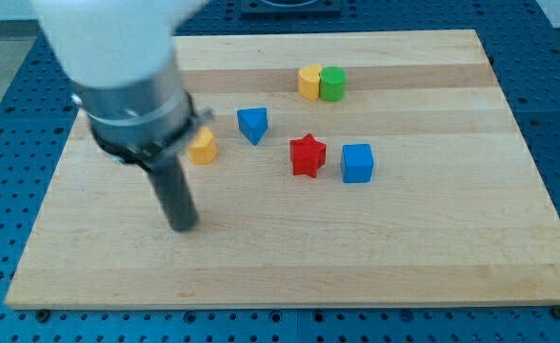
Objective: Place your arm top right of red circle
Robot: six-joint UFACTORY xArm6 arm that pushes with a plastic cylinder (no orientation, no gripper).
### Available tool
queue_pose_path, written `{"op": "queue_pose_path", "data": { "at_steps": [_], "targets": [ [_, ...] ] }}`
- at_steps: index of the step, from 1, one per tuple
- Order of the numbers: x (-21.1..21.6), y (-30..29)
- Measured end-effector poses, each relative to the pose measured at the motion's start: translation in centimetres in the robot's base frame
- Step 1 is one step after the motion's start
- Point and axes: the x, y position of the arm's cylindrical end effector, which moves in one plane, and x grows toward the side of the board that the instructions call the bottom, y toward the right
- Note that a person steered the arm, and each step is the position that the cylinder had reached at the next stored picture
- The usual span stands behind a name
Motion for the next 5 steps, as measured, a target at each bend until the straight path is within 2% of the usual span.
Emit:
{"op": "queue_pose_path", "data": {
  "at_steps": [2,3,4,5],
  "targets": [
    [-3.8,-4.8],
    [-8.9,-3.4],
    [-11.8,-3.1],
    [-14.0,-7.2]
  ]
}}
